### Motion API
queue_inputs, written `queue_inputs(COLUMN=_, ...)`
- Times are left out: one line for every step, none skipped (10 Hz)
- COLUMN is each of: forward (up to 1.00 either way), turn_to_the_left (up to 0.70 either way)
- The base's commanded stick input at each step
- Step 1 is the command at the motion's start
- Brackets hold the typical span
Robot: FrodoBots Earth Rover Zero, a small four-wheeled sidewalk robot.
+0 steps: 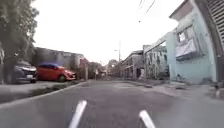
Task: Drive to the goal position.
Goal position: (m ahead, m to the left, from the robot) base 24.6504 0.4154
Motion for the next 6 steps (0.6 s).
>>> queue_inputs(forward=0.70, turn_to_the_left=-0.35)
queue_inputs(forward=0.70, turn_to_the_left=-0.26)
queue_inputs(forward=0.70, turn_to_the_left=0.00)
queue_inputs(forward=0.70, turn_to_the_left=0.00)
queue_inputs(forward=0.70, turn_to_the_left=0.00)
queue_inputs(forward=0.84, turn_to_the_left=0.00)
